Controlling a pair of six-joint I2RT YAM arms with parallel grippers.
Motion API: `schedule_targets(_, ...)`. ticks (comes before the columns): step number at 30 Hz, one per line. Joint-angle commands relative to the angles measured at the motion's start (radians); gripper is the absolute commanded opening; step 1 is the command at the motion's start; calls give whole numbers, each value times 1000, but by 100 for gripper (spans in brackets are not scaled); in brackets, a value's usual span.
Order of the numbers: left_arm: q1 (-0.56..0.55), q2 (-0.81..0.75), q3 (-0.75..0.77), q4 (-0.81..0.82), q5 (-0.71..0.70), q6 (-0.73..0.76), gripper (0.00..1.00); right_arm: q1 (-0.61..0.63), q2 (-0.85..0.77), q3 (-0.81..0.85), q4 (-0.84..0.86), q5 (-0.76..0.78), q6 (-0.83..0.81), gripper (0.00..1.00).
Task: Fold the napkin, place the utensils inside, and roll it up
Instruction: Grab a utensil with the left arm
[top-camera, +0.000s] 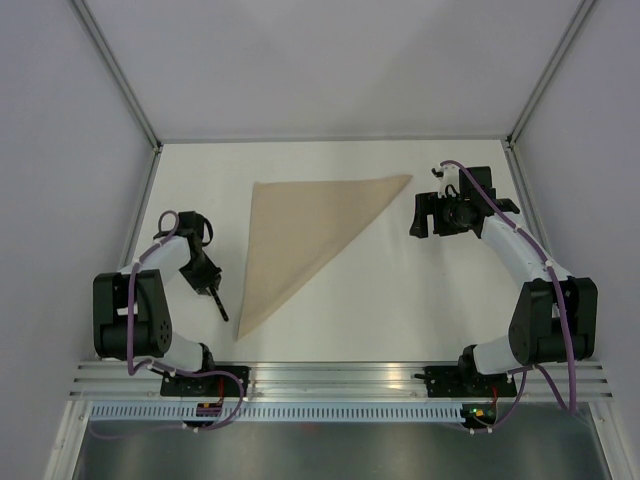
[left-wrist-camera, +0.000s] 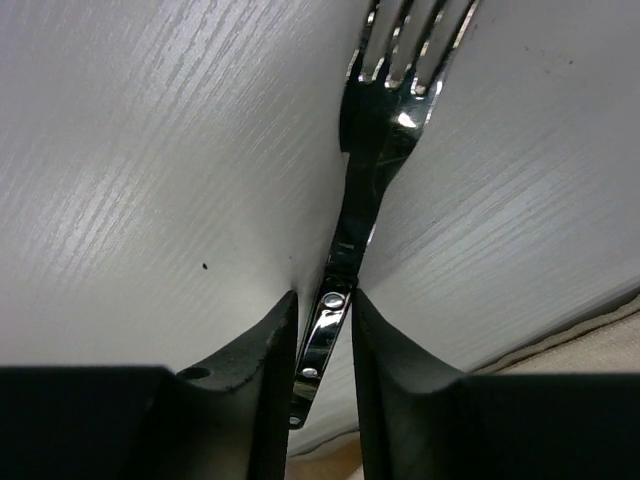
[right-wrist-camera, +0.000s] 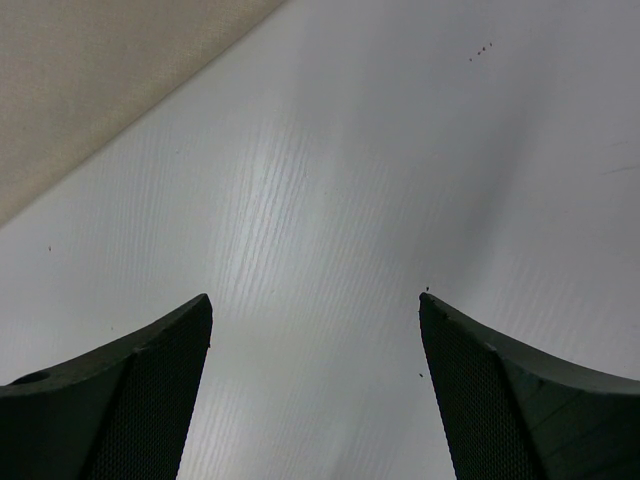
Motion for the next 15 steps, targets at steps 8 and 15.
schedule_targets(8, 0, 64, 77, 7, 2, 73, 2, 4, -19, -2, 3, 32, 1, 89)
schedule_targets(15, -1, 27, 321, -50, 3, 208, 2, 4, -27, 1, -1, 29, -2, 89)
